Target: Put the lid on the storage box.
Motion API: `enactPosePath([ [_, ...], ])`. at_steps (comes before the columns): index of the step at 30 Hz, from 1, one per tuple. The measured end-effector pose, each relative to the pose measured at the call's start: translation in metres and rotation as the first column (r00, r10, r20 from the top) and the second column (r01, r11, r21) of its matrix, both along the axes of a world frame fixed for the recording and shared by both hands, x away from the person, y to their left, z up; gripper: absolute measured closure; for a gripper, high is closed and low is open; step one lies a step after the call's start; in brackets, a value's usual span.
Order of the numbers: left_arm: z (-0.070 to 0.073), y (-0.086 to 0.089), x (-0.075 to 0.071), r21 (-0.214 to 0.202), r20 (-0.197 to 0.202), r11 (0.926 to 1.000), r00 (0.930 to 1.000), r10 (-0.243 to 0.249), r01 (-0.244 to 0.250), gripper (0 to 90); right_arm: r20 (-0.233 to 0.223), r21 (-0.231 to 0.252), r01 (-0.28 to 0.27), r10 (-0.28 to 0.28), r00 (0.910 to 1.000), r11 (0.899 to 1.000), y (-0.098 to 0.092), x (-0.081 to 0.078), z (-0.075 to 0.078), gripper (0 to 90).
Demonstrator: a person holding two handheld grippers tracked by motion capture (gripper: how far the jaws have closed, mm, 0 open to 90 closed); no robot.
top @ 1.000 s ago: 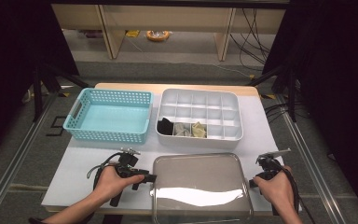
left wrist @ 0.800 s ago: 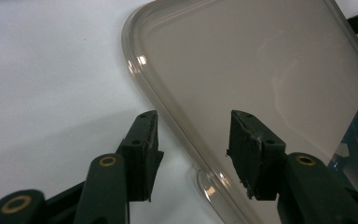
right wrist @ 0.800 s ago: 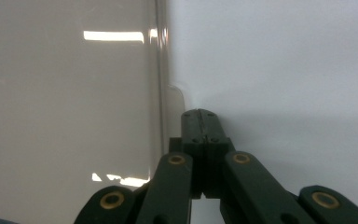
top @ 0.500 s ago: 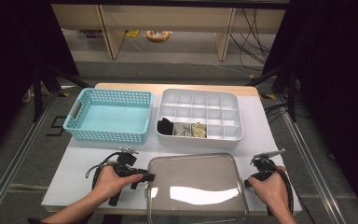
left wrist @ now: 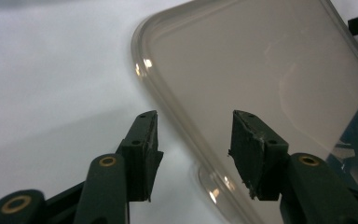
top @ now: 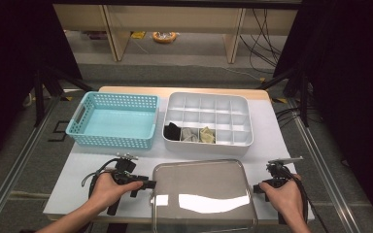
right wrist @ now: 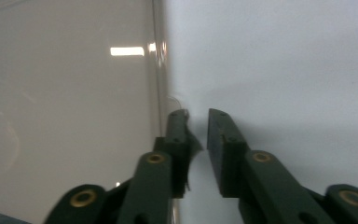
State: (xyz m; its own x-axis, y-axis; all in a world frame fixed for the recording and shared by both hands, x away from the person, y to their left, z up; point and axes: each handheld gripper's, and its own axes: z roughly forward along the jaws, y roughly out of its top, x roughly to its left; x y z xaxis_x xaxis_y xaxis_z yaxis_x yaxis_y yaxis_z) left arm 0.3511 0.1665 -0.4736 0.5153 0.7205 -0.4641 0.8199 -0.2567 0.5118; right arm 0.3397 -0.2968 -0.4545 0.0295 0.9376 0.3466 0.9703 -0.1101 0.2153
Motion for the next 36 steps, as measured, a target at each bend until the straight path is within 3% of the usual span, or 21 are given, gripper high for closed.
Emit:
enactPosePath([
  [2, 0.000, 0.002, -0.004, -0.004, -0.027, 1.0000, 0.9996, 0.001, -0.001, 51.9, 0.005, 0.020, -0.016, 0.016, 0.9999, 1.000, -0.002, 0.001, 0.000, 74.9],
  [5, -0.002, 0.000, -0.010, -0.014, -0.057, 0.9999, 0.9983, -0.007, 0.006, 53.3, -0.028, 0.039, 0.007, -0.006, 0.9996, 0.999, 0.000, 0.001, 0.002, 70.8],
  [6, -0.003, -0.001, -0.011, -0.027, -0.073, 0.9994, 0.9970, -0.023, 0.021, 53.4, -0.020, 0.075, 0.052, -0.051, 0.9985, 0.996, 0.004, 0.002, 0.003, 69.4],
  [7, -0.004, -0.003, -0.013, -0.021, -0.083, 0.9997, 0.9964, -0.014, 0.012, 53.4, -0.011, 0.047, 0.019, -0.018, 0.9998, 0.999, 0.001, 0.002, 0.003, 67.6],
  [11, -0.008, -0.004, -0.014, -0.020, -0.106, 0.9997, 0.9942, -0.015, 0.013, 53.4, 0.017, 0.053, -0.035, 0.035, 0.9993, 0.998, 0.000, 0.004, 0.001, 63.3],
  [12, -0.008, -0.004, -0.014, -0.026, -0.115, 0.9995, 0.9932, -0.018, 0.015, 53.6, -0.018, 0.084, 0.000, 0.001, 0.9998, 0.996, 0.004, 0.004, 0.003, 62.8],
  [14, -0.008, -0.003, -0.015, -0.019, -0.117, 0.9998, 0.9931, -0.012, 0.009, 53.6, -0.030, 0.096, 0.011, -0.008, 0.9995, 0.995, 0.005, 0.005, 0.002, 62.1],
  [15, -0.008, -0.002, -0.015, -0.017, -0.118, 0.9998, 0.9930, -0.014, 0.012, 53.5, 0.021, 0.062, -0.042, 0.041, 0.9989, 0.997, 0.002, 0.006, -0.001, 61.9],
  [16, -0.008, -0.002, -0.015, -0.017, -0.118, 0.9998, 0.9930, -0.014, 0.012, 53.5, 0.021, 0.062, -0.042, 0.041, 0.9989, 0.997, 0.002, 0.006, -0.001, 61.9],
  [17, -0.008, -0.003, -0.015, -0.024, -0.128, 0.9997, 0.9917, -0.004, 0.001, 53.6, -0.022, 0.092, -0.006, 0.008, 0.9997, 0.996, 0.006, 0.007, -0.001, 61.5],
  [19, -0.008, 0.000, -0.013, -0.005, -0.121, 0.9992, 0.9919, -0.040, 0.039, 54.0, -0.037, 0.105, -0.005, 0.009, 0.9993, 0.994, 0.007, 0.007, -0.002, 61.3],
  [20, -0.009, -0.003, -0.014, -0.022, -0.125, 0.9997, 0.9921, -0.012, 0.009, 54.3, -0.054, 0.118, 0.011, -0.005, 0.9985, 0.993, 0.009, 0.006, -0.002, 61.4],
  [22, -0.009, -0.001, -0.013, -0.018, -0.133, 0.9994, 0.9906, -0.030, 0.028, 54.5, -0.033, 0.101, -0.019, 0.023, 0.9992, 0.995, 0.007, 0.006, -0.003, 61.3],
  [23, -0.008, -0.002, -0.014, -0.024, -0.157, 0.9997, 0.9876, -0.002, -0.002, 54.6, -0.033, 0.097, -0.022, 0.026, 0.9991, 0.995, 0.007, 0.006, -0.003, 61.4],
  [27, -0.010, -0.003, -0.014, -0.026, -0.143, 0.9996, 0.9896, -0.014, 0.010, 55.6, -0.028, 0.109, -0.020, 0.023, 0.9993, 0.994, 0.006, 0.005, -0.004, 62.3],
  [28, -0.010, -0.004, -0.014, -0.028, -0.144, 0.9996, 0.9895, -0.012, 0.008, 55.9, 0.001, 0.094, -0.051, 0.052, 0.9987, 0.994, 0.003, 0.006, -0.006, 62.4],
  [29, -0.010, -0.004, -0.014, -0.026, -0.144, 0.9996, 0.9895, -0.011, 0.007, 56.3, 0.000, 0.095, -0.050, 0.050, 0.9987, 0.994, 0.004, 0.005, -0.006, 62.4],
  [30, -0.010, -0.007, -0.015, -0.044, -0.148, 0.9986, 0.9887, 0.022, -0.029, 56.5, -0.002, 0.094, -0.047, 0.047, 0.9989, 0.994, 0.004, 0.005, -0.006, 62.3],
  [31, -0.010, -0.006, -0.015, -0.041, -0.148, 0.9988, 0.9888, 0.020, -0.026, 56.7, -0.023, 0.111, 0.009, -0.006, 0.9997, 0.994, 0.009, 0.004, -0.004, 62.2],
  [32, -0.010, -0.006, -0.015, -0.039, -0.144, 0.9990, 0.9894, 0.016, -0.022, 57.0, -0.030, 0.109, 0.017, -0.014, 0.9995, 0.994, 0.009, 0.005, -0.004, 62.3],
  [36, -0.011, -0.006, -0.015, -0.037, -0.144, 0.9989, 0.9893, 0.023, -0.028, 58.2, -0.031, 0.119, 0.003, 0.000, 0.9995, 0.993, 0.008, 0.004, -0.004, 62.7],
])
